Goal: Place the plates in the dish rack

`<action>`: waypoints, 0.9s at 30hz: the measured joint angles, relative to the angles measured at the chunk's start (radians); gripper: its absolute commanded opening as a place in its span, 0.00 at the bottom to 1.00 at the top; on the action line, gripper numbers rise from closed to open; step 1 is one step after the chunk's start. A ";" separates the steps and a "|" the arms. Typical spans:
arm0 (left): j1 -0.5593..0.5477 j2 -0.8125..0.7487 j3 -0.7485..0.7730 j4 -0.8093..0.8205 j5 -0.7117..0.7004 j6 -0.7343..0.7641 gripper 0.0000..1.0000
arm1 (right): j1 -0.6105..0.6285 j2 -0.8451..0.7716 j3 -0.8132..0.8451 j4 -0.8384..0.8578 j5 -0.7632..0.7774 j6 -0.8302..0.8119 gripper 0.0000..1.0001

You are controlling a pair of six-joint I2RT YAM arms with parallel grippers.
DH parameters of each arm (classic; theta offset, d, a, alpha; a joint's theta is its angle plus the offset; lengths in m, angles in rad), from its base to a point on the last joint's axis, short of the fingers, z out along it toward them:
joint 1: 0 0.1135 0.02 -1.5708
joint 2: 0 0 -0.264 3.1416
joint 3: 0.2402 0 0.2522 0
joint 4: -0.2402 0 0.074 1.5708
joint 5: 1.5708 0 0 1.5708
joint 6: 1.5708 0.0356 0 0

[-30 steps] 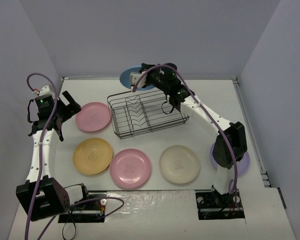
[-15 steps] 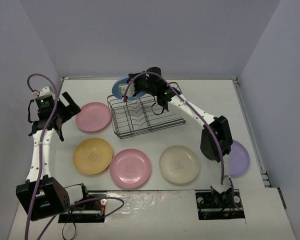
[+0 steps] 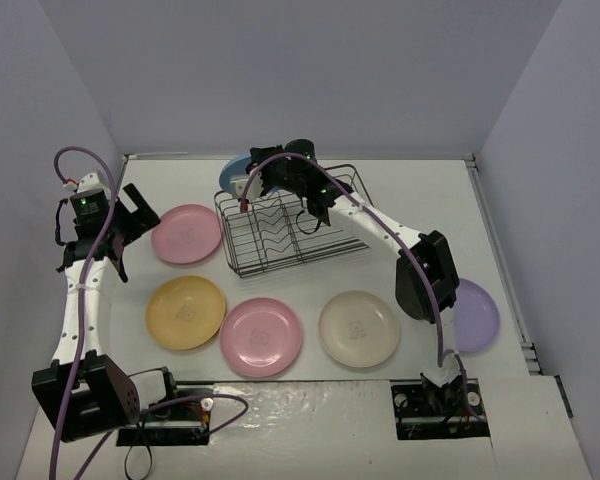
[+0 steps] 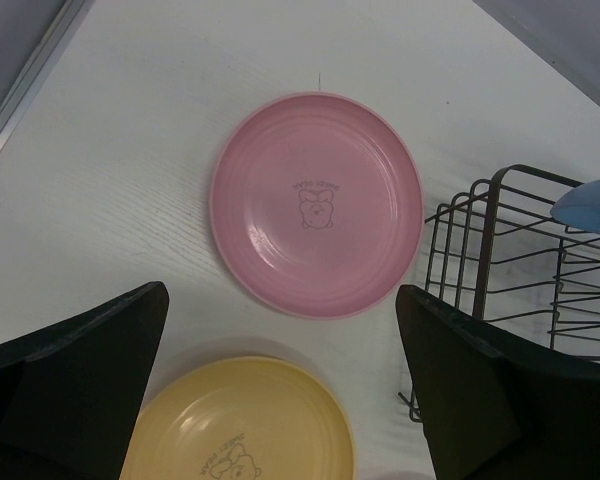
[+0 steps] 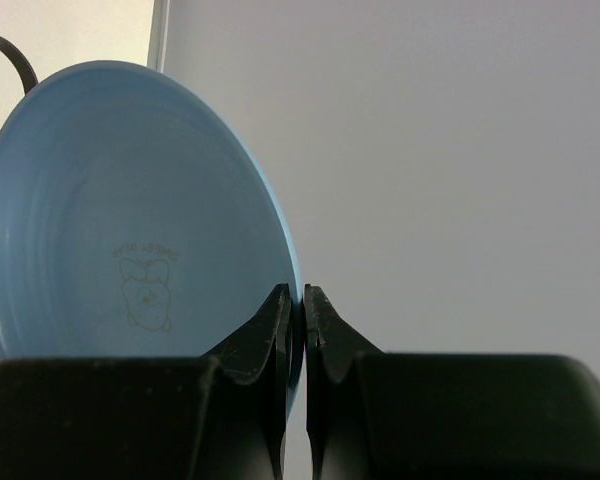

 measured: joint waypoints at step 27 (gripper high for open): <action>0.000 0.001 0.001 -0.022 -0.042 0.006 0.97 | -0.015 0.050 -0.122 0.075 0.005 0.042 0.08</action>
